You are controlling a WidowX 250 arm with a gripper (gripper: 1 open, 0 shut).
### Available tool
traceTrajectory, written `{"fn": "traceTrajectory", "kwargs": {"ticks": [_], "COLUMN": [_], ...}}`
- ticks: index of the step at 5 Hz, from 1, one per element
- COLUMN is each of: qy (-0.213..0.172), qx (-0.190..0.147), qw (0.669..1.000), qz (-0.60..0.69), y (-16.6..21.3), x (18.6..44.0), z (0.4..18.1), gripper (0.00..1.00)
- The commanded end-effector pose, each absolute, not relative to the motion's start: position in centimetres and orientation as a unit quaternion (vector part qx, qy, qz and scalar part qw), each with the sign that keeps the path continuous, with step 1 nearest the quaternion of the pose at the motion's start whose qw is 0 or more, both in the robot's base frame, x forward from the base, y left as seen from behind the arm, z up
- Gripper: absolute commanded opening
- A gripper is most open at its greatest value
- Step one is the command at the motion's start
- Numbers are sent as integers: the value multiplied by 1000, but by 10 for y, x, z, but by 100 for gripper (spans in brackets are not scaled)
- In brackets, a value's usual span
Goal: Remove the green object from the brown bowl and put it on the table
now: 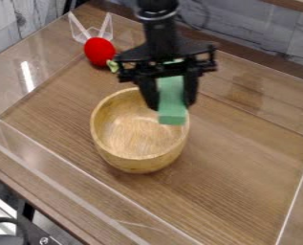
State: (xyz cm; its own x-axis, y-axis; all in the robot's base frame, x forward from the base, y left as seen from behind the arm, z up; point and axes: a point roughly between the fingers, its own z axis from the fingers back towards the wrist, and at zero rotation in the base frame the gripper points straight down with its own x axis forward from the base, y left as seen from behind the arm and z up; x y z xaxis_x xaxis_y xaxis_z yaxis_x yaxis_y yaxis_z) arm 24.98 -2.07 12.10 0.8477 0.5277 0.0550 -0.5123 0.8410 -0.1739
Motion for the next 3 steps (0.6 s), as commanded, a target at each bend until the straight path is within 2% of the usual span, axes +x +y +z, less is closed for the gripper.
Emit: {"fn": "traceTrajectory", "kwargs": {"ticks": [1,2,3], "qy": [-68,-73,-80], "qx": [-85,-89,-88], "qw": [965,971,975], "qz": [238,211,185], "y": [-46,-75,-98], "x": [254,258,254], "z": [114,94,83], "gripper": [0,0,0]}}
